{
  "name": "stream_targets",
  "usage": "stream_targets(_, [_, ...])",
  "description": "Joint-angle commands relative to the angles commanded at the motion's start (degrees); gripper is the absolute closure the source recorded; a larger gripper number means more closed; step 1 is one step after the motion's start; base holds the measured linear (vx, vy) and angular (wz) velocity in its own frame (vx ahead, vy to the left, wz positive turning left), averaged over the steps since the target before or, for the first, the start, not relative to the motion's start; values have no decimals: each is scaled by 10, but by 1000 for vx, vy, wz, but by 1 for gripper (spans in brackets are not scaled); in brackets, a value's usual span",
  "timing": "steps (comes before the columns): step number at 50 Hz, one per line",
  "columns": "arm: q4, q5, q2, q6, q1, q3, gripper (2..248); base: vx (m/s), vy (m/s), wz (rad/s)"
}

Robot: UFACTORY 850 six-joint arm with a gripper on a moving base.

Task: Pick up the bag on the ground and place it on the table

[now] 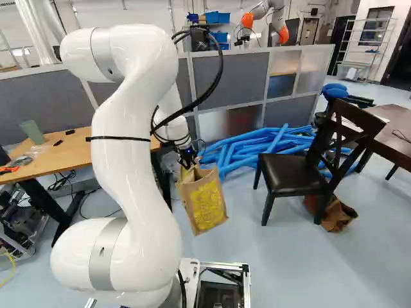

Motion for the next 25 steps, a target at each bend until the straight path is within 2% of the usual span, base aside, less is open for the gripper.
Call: stream_targets(25, [72,-41,48,0,2,14,227,0,0,0])
